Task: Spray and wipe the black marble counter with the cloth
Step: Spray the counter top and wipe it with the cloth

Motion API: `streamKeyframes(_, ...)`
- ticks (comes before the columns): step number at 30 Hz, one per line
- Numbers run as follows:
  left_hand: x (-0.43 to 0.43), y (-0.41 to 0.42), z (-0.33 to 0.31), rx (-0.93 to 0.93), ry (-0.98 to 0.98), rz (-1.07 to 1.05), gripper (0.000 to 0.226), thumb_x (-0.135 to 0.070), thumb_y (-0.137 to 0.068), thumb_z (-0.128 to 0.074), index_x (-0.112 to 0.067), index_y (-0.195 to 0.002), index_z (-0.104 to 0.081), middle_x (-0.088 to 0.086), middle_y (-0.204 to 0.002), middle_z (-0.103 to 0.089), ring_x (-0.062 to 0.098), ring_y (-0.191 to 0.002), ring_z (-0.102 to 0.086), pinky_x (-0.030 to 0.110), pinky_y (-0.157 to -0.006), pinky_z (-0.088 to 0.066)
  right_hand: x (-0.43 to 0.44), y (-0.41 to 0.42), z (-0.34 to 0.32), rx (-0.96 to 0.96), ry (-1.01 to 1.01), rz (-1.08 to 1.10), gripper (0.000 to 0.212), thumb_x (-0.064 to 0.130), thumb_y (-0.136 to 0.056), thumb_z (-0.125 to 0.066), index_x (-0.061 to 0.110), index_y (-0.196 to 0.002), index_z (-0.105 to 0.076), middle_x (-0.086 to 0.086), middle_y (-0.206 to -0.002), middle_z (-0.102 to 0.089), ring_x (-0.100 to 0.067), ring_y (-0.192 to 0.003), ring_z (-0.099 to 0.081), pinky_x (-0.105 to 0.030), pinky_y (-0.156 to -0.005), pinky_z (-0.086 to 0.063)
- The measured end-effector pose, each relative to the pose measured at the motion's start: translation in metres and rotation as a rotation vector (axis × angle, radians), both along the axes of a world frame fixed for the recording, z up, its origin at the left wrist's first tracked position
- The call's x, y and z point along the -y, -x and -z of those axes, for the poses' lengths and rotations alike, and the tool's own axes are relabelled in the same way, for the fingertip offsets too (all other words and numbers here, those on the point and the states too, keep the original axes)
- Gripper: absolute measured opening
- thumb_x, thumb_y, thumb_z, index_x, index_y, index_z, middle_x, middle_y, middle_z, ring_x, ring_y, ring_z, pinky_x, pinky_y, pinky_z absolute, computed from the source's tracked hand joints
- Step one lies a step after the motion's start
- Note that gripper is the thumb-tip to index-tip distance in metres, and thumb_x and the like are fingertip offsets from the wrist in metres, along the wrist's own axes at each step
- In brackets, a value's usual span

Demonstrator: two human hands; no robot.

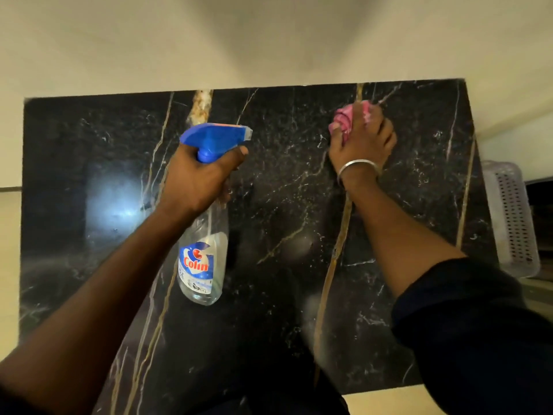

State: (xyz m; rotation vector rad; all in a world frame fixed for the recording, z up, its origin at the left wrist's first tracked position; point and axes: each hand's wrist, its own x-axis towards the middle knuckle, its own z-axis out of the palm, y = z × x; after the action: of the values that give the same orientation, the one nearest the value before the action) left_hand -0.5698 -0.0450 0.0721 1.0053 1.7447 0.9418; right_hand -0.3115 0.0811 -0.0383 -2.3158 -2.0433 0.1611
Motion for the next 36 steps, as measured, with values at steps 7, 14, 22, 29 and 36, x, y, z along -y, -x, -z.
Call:
streamKeyframes(7, 0.029, 0.044, -0.006, -0.008, -0.003, -0.06, 0.037, -0.036, -0.087, -0.072, -0.002, -0.097, -0.063, 0.007, -0.065, -0.06, 0.018, -0.051, -0.057, 0.034, -0.054, -0.055, 0.068, 0.163, -0.009, 0.006, 0.088, -0.312, 0.07, 0.057, -0.09, -0.034, 0.026, -0.153, -0.03, -0.013, -0.153, -0.035, -0.037, -0.134, -0.036, -0.052, -0.109, -0.025)
streamKeyframes(14, 0.055, 0.081, -0.017, -0.07, -0.017, -0.101, 0.029, -0.045, -0.083, -0.073, -0.022, -0.098, -0.063, 0.005, -0.08, -0.068, 0.019, -0.07, -0.067, 0.04, -0.069, -0.06, 0.15, 0.267, -0.031, 0.035, 0.2, -0.65, 0.061, 0.038, -0.099, -0.043, 0.006, -0.15, -0.032, -0.015, -0.157, -0.03, -0.035, -0.146, -0.02, -0.05, -0.12, -0.013)
streamKeyframes(22, 0.058, 0.079, -0.021, -0.053, -0.031, -0.087, 0.04, -0.046, -0.081, -0.072, -0.012, -0.101, -0.064, 0.004, -0.074, -0.065, 0.017, -0.06, -0.062, 0.038, -0.063, -0.056, 0.146, 0.216, -0.011, -0.129, 0.093, -0.749, 0.062, 0.054, -0.083, -0.052, 0.023, -0.137, -0.054, -0.011, -0.142, -0.049, -0.034, -0.128, -0.043, -0.051, -0.106, -0.03)
streamKeyframes(29, 0.044, 0.027, -0.01, 0.012, -0.016, -0.008, 0.038, -0.038, -0.088, -0.072, -0.002, -0.097, -0.062, 0.0, -0.06, -0.06, 0.016, -0.049, -0.058, 0.031, -0.052, -0.05, 0.09, 0.043, -0.003, -0.004, 0.002, -0.332, 0.067, 0.062, -0.087, -0.04, 0.035, -0.149, -0.036, -0.005, -0.148, -0.04, -0.031, -0.127, -0.04, -0.048, -0.104, -0.03)
streamKeyframes(36, 0.029, -0.042, -0.006, 0.002, -0.018, 0.049, 0.031, -0.031, -0.09, -0.071, -0.001, -0.091, -0.064, 0.001, -0.059, -0.057, 0.015, -0.043, -0.054, 0.026, -0.044, -0.048, 0.088, -0.136, 0.001, 0.008, -0.064, 0.012, 0.062, 0.057, -0.09, -0.041, 0.035, -0.148, -0.036, -0.005, -0.148, -0.041, -0.036, -0.127, -0.041, -0.052, -0.105, -0.031)
